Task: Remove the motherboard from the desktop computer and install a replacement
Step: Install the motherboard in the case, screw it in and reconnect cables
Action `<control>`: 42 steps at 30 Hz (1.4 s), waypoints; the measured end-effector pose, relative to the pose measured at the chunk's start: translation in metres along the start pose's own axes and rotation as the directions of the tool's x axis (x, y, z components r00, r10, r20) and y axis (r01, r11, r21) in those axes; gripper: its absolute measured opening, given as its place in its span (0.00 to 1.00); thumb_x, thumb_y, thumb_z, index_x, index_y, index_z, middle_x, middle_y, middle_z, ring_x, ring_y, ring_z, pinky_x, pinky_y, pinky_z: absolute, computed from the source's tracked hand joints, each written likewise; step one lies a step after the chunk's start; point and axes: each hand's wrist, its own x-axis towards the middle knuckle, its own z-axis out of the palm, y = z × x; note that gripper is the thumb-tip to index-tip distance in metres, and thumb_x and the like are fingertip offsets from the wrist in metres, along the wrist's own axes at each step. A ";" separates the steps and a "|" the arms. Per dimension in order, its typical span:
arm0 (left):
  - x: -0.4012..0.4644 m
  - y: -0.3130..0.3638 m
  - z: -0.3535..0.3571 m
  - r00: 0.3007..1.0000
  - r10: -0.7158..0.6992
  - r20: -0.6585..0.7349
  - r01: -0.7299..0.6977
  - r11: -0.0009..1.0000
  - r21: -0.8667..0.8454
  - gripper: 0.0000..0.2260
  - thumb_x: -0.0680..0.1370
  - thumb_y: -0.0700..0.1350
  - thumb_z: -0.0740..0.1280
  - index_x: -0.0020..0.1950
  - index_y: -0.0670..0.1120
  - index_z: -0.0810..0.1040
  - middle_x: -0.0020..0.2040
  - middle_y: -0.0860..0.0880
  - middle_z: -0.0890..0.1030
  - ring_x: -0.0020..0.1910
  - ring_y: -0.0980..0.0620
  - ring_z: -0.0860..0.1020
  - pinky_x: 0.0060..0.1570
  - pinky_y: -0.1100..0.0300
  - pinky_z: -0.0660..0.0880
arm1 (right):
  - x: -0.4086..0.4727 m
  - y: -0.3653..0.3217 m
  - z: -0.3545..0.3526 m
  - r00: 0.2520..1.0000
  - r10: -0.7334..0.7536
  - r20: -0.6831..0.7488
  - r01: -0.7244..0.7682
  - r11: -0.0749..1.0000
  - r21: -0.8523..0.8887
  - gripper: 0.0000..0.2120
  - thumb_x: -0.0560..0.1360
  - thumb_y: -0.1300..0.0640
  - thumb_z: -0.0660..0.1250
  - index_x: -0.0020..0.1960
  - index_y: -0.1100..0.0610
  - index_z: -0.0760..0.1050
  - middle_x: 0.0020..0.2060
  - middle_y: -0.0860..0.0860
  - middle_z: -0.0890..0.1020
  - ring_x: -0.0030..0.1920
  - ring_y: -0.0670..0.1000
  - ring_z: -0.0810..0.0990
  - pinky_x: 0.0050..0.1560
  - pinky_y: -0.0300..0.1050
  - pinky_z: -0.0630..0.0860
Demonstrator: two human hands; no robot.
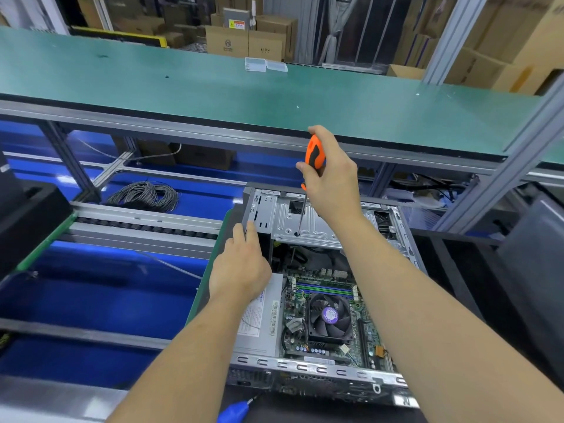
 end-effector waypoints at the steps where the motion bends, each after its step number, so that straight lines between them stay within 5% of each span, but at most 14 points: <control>1: 0.000 0.000 0.000 1.000 0.001 0.001 -0.001 1.000 0.001 0.32 0.78 0.42 0.56 0.81 0.44 0.49 0.77 0.45 0.56 0.65 0.43 0.69 0.49 0.49 0.75 | 0.001 0.000 0.000 1.000 0.001 -0.005 -0.001 1.000 -0.001 0.24 0.76 0.61 0.70 0.70 0.51 0.69 0.44 0.47 0.72 0.42 0.51 0.70 0.47 0.51 0.76; 20: 0.001 -0.001 0.003 1.000 0.005 0.002 -0.005 1.000 0.006 0.33 0.78 0.42 0.56 0.81 0.45 0.47 0.77 0.44 0.55 0.66 0.43 0.69 0.48 0.50 0.73 | 0.000 0.000 -0.002 0.998 0.054 0.018 -0.054 0.999 -0.004 0.22 0.76 0.57 0.71 0.68 0.51 0.70 0.43 0.47 0.73 0.43 0.53 0.71 0.45 0.46 0.71; 22: 0.001 0.000 0.002 1.000 0.001 -0.002 -0.001 1.000 0.008 0.33 0.78 0.42 0.56 0.81 0.45 0.47 0.77 0.45 0.56 0.65 0.43 0.70 0.46 0.51 0.72 | 0.006 -0.006 -0.003 0.998 0.070 -0.005 -0.070 0.985 -0.155 0.17 0.77 0.46 0.68 0.63 0.51 0.72 0.42 0.47 0.74 0.42 0.55 0.71 0.43 0.46 0.69; 25: 0.000 0.000 0.002 1.000 0.001 0.002 -0.001 1.000 0.007 0.33 0.78 0.42 0.56 0.81 0.45 0.47 0.77 0.45 0.56 0.65 0.43 0.69 0.47 0.50 0.74 | 0.024 -0.018 -0.006 0.994 0.098 -0.037 -0.102 0.830 -0.549 0.19 0.79 0.37 0.59 0.48 0.54 0.68 0.37 0.50 0.72 0.38 0.58 0.70 0.37 0.48 0.65; 28: 0.000 0.000 0.002 1.000 0.002 0.001 -0.002 1.000 0.010 0.33 0.78 0.42 0.56 0.82 0.45 0.46 0.77 0.45 0.55 0.66 0.43 0.69 0.49 0.49 0.75 | 0.042 -0.025 -0.002 0.986 0.144 0.081 -0.047 0.716 -0.697 0.15 0.82 0.45 0.58 0.45 0.56 0.64 0.36 0.52 0.69 0.38 0.58 0.69 0.37 0.49 0.64; 30: 0.000 0.000 0.001 1.000 0.002 0.003 -0.002 1.000 0.012 0.33 0.78 0.43 0.56 0.82 0.45 0.46 0.78 0.45 0.55 0.66 0.43 0.69 0.49 0.49 0.76 | 0.055 -0.024 -0.006 0.953 0.159 0.259 0.041 0.775 -0.630 0.12 0.82 0.48 0.58 0.47 0.57 0.66 0.37 0.54 0.70 0.40 0.60 0.70 0.39 0.49 0.65; 35: 0.000 0.001 0.001 1.000 0.010 0.007 -0.011 1.000 0.028 0.33 0.79 0.43 0.56 0.82 0.45 0.46 0.78 0.44 0.54 0.66 0.43 0.69 0.49 0.49 0.76 | 0.075 -0.033 -0.041 0.677 0.073 0.732 0.202 0.938 -0.281 0.02 0.80 0.54 0.66 0.52 0.51 0.75 0.45 0.51 0.78 0.44 0.54 0.76 0.45 0.46 0.72; 37: 0.000 0.001 0.001 1.000 0.011 0.015 -0.011 0.999 0.037 0.33 0.79 0.44 0.55 0.82 0.45 0.46 0.78 0.44 0.54 0.66 0.42 0.68 0.49 0.49 0.76 | 0.081 -0.041 -0.044 0.597 0.208 0.775 0.184 0.904 -0.385 0.09 0.80 0.52 0.64 0.59 0.53 0.75 0.42 0.50 0.79 0.37 0.53 0.80 0.40 0.45 0.75; 40: 0.001 0.000 0.002 1.000 0.015 0.007 -0.015 0.999 0.036 0.33 0.79 0.45 0.55 0.82 0.46 0.46 0.77 0.44 0.55 0.65 0.43 0.68 0.48 0.50 0.75 | 0.088 -0.057 -0.036 0.664 0.383 0.642 0.256 0.691 -0.676 0.26 0.81 0.38 0.57 0.41 0.60 0.72 0.34 0.55 0.75 0.30 0.55 0.77 0.32 0.46 0.71; 42: 0.000 0.000 0.002 1.000 0.020 0.001 -0.020 0.999 0.037 0.33 0.79 0.46 0.55 0.81 0.46 0.46 0.77 0.44 0.56 0.64 0.43 0.69 0.47 0.50 0.76 | 0.089 -0.062 -0.026 0.669 0.325 0.668 0.375 0.629 -0.682 0.24 0.83 0.42 0.56 0.37 0.58 0.70 0.35 0.55 0.75 0.36 0.58 0.75 0.38 0.48 0.71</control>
